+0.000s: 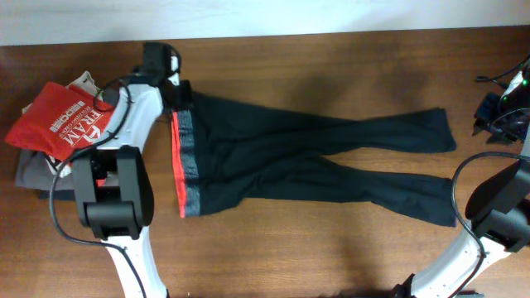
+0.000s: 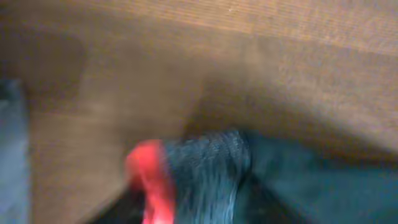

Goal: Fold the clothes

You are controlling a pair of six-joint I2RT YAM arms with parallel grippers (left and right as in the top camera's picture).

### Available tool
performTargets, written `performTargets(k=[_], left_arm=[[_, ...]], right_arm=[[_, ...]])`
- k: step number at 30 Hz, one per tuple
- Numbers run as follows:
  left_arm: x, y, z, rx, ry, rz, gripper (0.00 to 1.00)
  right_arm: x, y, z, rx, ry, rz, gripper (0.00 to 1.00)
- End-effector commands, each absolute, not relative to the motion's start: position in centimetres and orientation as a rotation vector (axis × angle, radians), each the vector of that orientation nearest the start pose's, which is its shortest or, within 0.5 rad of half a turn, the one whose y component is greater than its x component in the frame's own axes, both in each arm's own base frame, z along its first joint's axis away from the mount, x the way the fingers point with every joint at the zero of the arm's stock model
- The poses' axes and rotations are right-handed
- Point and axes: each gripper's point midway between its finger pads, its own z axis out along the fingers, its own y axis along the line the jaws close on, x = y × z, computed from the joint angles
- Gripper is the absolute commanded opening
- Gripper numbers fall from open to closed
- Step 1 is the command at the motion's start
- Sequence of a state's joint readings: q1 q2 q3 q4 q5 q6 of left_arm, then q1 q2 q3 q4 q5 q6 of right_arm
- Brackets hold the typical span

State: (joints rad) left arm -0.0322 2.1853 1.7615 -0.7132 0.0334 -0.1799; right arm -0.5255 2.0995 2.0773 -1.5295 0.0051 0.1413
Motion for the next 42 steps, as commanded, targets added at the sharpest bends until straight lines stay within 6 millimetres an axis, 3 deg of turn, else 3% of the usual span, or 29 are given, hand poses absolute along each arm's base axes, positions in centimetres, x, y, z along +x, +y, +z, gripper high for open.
performTargets(k=[1, 6, 10, 17, 23, 26, 30, 33, 36, 38, 42], left_arm=[[51.0, -2.9, 7.5, -0.2, 2.777, -0.239, 0.99], [44.7, -3.3, 6.7, -0.245, 3.043, -0.271, 0.99], [41.2, -3.3, 6.5, -0.275, 3.187, -0.26, 0.99], [38.8, -3.1, 7.1, -0.265, 3.273, -0.231, 0.99], [37.2, -3.3, 9.0, -0.226, 3.285, -0.178, 0.99], [35.8, -3.6, 10.6, -0.205, 3.266, -0.173, 0.99], [34.1, -3.8, 11.1, -0.184, 3.233, -0.171, 0.99], [32.6, -3.7, 10.5, -0.19, 3.192, -0.177, 0.99], [31.1, -4.0, 9.0, -0.189, 3.16, -0.219, 0.99], [30.0, -4.2, 7.6, -0.189, 3.158, -0.241, 0.99], [27.9, -5.2, 4.1, -0.197, 3.186, -0.342, 0.94]], right_arm=[[35.0, -20.0, 15.9, 0.993, 2.936, -0.018, 0.35], [35.0, -19.9, 16.0, 0.988, 2.941, -0.016, 0.36], [34.1, -19.4, 15.9, 0.991, 2.985, 0.004, 0.36], [32.9, -17.2, 16.5, 0.931, 3.056, 0.15, 0.36], [31.2, -16.2, 19.1, 0.909, 3.033, 0.14, 0.36], [29.3, -15.0, 20.5, 0.902, 3.014, 0.139, 0.37], [27.2, -13.1, 20.6, 0.873, 2.986, 0.183, 0.38], [25.5, -12.0, 19.9, 0.861, 2.956, 0.176, 0.41], [24.1, -11.2, 18.9, 0.845, 2.917, 0.164, 0.59], [23.3, -10.7, 17.8, 0.838, 2.9, 0.157, 0.65], [22.2, -9.8, 15.3, 0.846, 2.888, 0.18, 0.67]])
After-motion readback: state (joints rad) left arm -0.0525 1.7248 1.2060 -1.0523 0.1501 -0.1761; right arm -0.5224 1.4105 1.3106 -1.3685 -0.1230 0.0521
